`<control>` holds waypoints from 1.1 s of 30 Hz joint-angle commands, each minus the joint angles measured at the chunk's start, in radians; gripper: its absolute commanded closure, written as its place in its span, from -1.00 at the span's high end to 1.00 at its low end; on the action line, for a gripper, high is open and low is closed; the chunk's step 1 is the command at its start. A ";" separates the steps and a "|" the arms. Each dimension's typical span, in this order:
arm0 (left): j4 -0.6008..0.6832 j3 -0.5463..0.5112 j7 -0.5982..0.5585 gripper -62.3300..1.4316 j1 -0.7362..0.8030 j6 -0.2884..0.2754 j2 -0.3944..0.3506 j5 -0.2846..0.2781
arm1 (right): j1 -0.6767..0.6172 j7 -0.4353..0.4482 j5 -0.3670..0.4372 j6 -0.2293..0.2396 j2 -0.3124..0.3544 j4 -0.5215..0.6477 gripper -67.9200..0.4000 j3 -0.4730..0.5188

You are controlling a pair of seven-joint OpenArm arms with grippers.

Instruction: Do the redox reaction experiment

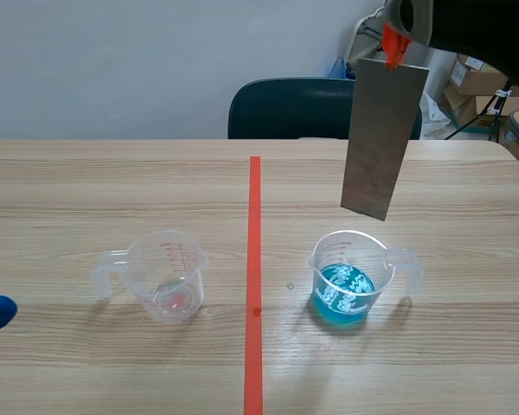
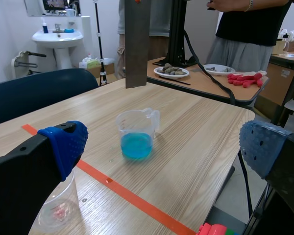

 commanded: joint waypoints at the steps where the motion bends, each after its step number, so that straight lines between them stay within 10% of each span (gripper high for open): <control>1: 0.021 0.004 -0.018 1.00 0.000 -0.002 0.005 -0.010 | 0.010 0.019 0.018 0.006 0.013 0.007 -0.96 0.014; 33: 0.021 0.004 0.002 1.00 0.005 -0.001 0.005 -0.010 | 0.010 0.019 0.018 0.006 0.008 0.007 -0.96 0.014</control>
